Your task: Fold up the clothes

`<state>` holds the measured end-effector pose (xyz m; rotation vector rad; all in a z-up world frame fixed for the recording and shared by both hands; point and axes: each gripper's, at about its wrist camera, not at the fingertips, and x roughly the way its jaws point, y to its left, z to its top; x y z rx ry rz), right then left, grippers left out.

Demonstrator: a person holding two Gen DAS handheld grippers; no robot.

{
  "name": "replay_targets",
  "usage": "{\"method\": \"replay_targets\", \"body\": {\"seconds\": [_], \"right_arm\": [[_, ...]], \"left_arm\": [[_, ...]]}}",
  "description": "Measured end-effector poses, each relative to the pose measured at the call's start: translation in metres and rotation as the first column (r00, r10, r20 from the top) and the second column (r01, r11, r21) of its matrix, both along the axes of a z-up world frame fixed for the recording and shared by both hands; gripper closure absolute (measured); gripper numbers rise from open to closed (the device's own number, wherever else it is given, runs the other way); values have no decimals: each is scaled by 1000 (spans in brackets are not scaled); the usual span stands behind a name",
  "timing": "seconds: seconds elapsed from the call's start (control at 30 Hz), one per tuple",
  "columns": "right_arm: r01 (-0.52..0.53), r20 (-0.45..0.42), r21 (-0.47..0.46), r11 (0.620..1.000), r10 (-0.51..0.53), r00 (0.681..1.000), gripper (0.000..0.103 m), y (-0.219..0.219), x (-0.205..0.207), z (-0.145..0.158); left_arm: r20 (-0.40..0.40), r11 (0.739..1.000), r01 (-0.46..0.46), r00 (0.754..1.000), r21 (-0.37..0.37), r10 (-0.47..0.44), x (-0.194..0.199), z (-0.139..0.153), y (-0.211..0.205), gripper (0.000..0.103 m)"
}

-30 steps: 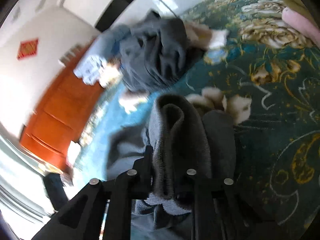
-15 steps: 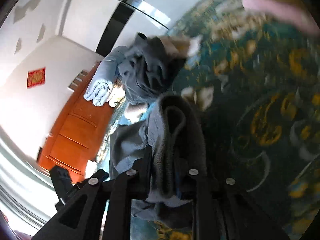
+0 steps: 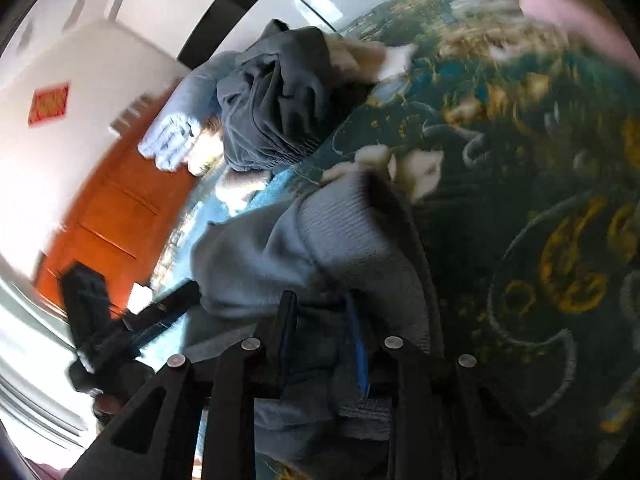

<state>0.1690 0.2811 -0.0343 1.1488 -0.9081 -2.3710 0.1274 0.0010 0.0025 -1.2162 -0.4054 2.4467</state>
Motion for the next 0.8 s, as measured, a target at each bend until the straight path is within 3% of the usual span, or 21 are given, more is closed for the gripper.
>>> {"method": "replay_targets", "body": {"seconds": [0.1,0.17,0.27,0.43,0.5,0.6,0.67,0.7,0.8], "right_arm": [[-6,-35,-51,999,4,999,77,8,7,9],[-10,-104,-60,998,3,995,73,17,19,27],[35,-147,-77,996,-46,988,38,39,38,33],[92,36,-230,969,-86,996,37,57,28,-16],[84,59,-293,952,-70,996,37,55,23,-24],[67,68,-319,945,-47,997,37,51,14,-22],[91,102,-311,946,-62,993,42,47,8,-23],[93,99,-298,950,-67,993,55,45,10,-19],[87,72,-270,959,-70,995,79,42,17,-5]], "left_arm": [[-30,1000,-6,1000,21,7,4,11,-8,31],[-59,999,-23,998,36,26,8,21,-18,31],[-60,996,-68,996,54,72,9,23,-41,31],[101,980,-69,994,185,51,1,-16,-62,30],[159,960,-66,987,271,24,-2,-31,-65,30],[181,951,-65,983,303,9,-7,-38,-64,30],[180,952,-61,984,299,7,-8,-38,-63,30],[178,953,-60,984,298,6,-8,-38,-64,30],[172,953,-61,985,297,9,-5,-36,-69,30]]}}
